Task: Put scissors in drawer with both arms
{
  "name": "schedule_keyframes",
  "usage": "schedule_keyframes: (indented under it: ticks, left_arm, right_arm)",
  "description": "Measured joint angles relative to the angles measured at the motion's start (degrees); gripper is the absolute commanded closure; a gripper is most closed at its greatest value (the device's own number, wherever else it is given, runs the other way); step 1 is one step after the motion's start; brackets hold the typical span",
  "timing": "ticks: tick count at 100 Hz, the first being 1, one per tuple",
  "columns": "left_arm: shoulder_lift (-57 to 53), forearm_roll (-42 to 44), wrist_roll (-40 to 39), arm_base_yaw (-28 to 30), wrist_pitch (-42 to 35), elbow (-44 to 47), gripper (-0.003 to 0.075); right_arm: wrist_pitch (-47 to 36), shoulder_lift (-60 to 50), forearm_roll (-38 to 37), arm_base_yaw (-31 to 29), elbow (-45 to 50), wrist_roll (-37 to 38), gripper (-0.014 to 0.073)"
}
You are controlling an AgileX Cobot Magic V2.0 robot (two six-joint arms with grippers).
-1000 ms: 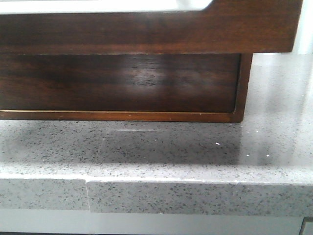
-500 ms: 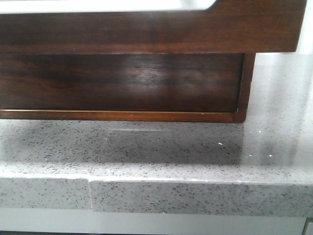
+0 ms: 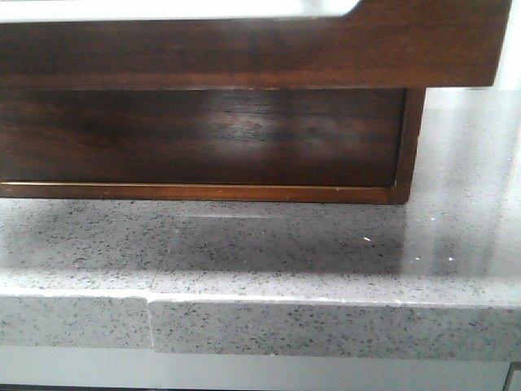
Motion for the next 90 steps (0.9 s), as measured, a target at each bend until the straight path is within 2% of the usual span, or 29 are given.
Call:
schedule_keyframes:
  ticks: [10,16,23,27,42,51,59,72,90]
  left_arm:
    - [0.0,-2.6,0.0,0.0,-1.42,0.0,0.071]
    - [0.0,-3.33,0.0,0.0,-2.75,0.0,0.071]
    - [0.0,-3.66,0.0,0.0,-3.99,0.0,0.071]
    - [0.0,-3.76,0.0,0.0,-4.46,0.0,0.071]
    - [0.0,-3.89,0.0,0.0,-4.82,0.0,0.071]
    - [0.0,-3.89,0.0,0.0,-4.93,0.0,0.071]
    - [0.0,-3.89,0.0,0.0,-5.04,0.0,0.0712]
    - [0.0,-2.81,0.0,0.0,-5.33,0.0,0.0712]
    - [0.0,0.67,0.0,0.0,-5.31,0.0,0.0712]
  right_arm:
    - [0.0,0.14,-0.03,-0.11,0.0,1.15,0.0151]
    - [0.0,0.14,-0.03,-0.33,0.0,2.44,0.0111]
    - [0.0,0.14,0.07,-0.56,0.0,4.11,0.0153]
    - [0.0,-0.09,0.07,-0.56,0.0,4.82,0.0208]
    - [0.0,-2.82,0.45,-0.68,0.0,5.51,0.052]
    - [0.64,-6.03,2.68,-0.68,0.0,5.72,0.0667]
    - [2.06,-9.76,5.26,-0.68,0.0,5.82,0.0636]
    - [3.11,-17.16,6.46,0.43,3.03,5.82,0.0638]
    - [-0.19,-32.44,6.22,0.81,17.27,5.92,0.0638]
